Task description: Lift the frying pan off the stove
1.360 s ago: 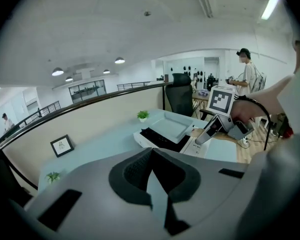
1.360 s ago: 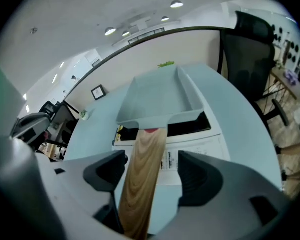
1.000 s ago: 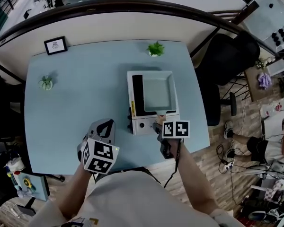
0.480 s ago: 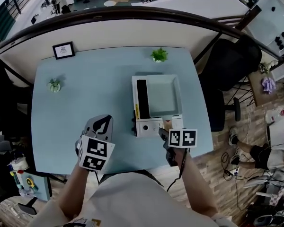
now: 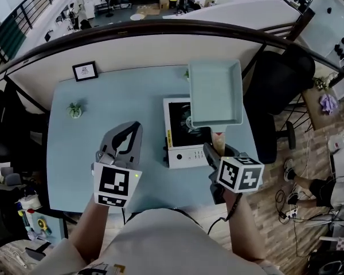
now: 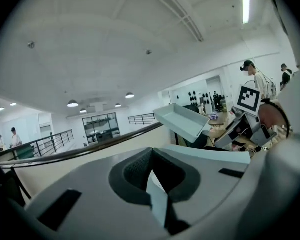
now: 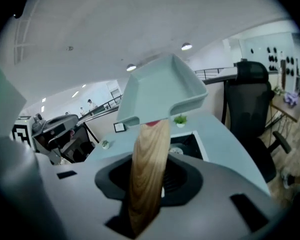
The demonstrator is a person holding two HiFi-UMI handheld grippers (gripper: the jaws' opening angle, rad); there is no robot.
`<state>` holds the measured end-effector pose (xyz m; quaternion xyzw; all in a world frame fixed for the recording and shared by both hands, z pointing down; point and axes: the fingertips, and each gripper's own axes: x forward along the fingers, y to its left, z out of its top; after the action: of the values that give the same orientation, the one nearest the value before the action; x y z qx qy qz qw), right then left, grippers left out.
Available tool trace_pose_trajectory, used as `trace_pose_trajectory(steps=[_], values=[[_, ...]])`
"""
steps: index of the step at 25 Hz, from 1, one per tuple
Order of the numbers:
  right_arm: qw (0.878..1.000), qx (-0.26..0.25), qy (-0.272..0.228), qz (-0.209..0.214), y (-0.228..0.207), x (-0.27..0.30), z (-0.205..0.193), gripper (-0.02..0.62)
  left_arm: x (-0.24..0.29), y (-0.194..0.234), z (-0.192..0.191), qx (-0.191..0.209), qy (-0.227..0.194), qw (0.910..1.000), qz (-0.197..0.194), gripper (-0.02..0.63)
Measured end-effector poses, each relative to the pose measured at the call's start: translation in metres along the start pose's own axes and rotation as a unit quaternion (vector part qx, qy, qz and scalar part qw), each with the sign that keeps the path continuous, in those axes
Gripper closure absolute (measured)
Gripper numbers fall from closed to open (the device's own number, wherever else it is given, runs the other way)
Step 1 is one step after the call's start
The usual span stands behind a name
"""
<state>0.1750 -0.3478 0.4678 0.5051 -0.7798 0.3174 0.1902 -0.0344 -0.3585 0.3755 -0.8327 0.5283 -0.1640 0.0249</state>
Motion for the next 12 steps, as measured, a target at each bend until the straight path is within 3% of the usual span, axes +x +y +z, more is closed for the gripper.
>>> trace_pose_trajectory(steps=[3, 8, 12], values=[[0.998, -0.035, -0.053, -0.014, 0.012, -0.027, 0.030, 0.477, -0.006, 0.005, 0.028, 0.015, -0.031, 0.9993, 0.012, 0.603], [0.988, -0.092, -0.125, -0.023, 0.034, -0.069, 0.066, 0.477, -0.021, 0.009, 0.067, -0.040, -0.077, 0.9963, -0.001, 0.603], [0.982, -0.104, -0.160, -0.010, 0.048, -0.095, 0.078, 0.477, -0.036, 0.014, 0.092, -0.031, -0.113, 0.9930, 0.018, 0.603]])
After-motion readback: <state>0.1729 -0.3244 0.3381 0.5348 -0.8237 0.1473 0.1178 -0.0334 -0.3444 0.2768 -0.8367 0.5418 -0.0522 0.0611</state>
